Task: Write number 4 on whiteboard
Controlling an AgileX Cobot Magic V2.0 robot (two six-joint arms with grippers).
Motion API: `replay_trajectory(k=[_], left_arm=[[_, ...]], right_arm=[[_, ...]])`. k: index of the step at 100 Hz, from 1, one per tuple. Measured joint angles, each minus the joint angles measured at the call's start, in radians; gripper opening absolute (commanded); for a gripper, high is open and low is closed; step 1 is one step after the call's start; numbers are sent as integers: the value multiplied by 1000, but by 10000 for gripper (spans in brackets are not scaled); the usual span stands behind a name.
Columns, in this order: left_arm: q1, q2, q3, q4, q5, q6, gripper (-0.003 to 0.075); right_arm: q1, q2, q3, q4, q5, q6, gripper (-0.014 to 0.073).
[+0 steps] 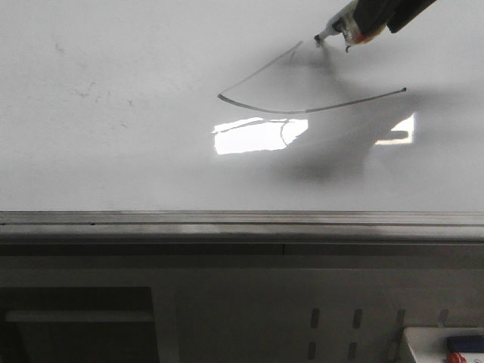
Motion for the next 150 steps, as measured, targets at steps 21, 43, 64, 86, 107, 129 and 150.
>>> replay_trajectory(k=[21, 43, 64, 86, 107, 129, 150], left_arm=[[0, 0, 0, 0, 0, 0, -20], [0, 0, 0, 0, 0, 0, -20], [0, 0, 0, 0, 0, 0, -20], [0, 0, 0, 0, 0, 0, -20], [0, 0, 0, 0, 2, 0, -18], [0, 65, -48, 92, 212, 15, 183], [0, 298, -189, 256, 490, 19, 353]], right_arm=[[55, 6, 72, 185, 28, -70, -72], [160, 24, 185, 261, 16, -61, -72], [161, 22, 193, 261, 1, -50, -72], [188, -8, 130, 242, -10, -49, -71], [282, -119, -49, 127, -26, -76, -72], [327, -157, -62, 2, 11, -160, -72], [364, -144, -10, -3, 17, -330, -72]])
